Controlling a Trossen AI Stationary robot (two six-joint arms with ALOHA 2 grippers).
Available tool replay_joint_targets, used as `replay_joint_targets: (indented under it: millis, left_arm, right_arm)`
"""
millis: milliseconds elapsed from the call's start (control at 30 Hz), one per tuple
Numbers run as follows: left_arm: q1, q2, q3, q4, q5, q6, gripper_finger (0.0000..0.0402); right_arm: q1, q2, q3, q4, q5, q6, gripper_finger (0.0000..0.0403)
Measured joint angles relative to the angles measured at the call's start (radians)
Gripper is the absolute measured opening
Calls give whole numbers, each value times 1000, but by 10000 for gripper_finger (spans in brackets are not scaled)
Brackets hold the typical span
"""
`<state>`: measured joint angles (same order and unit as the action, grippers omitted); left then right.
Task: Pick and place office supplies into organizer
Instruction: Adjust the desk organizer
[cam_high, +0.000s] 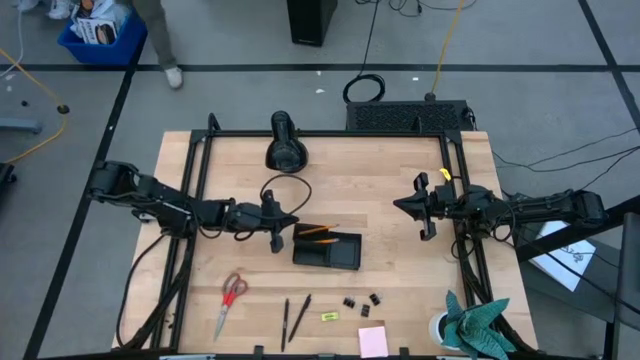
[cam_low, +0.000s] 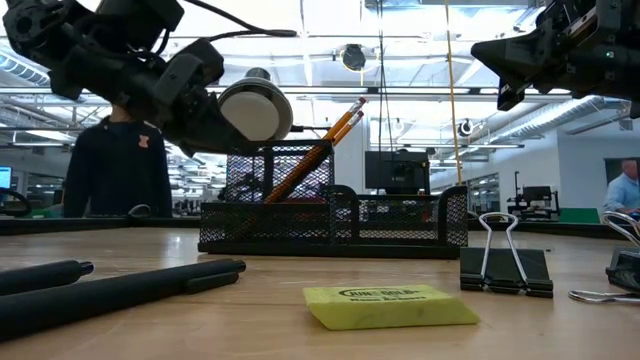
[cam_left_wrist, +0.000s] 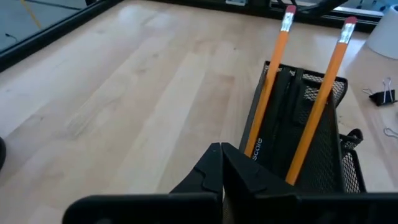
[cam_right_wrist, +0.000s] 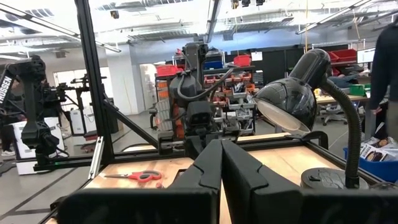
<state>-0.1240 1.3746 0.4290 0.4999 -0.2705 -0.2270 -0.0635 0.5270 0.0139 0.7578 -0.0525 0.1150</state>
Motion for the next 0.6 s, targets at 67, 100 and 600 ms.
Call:
replay_joint_targets:
  millis: [67,100,600]
  left_arm:
    - [-6,0,0,-2,-2,-10,8]
    - [-9,0,0,-2,-4,-14,8]
    - [-27,131,0,115,-50,-19,10]
  right_arm:
    - [0,0,0,0,0,0,4]
    - [0,0,0,0,0,0,4]
    - [0,3,0,0,0,0,4]
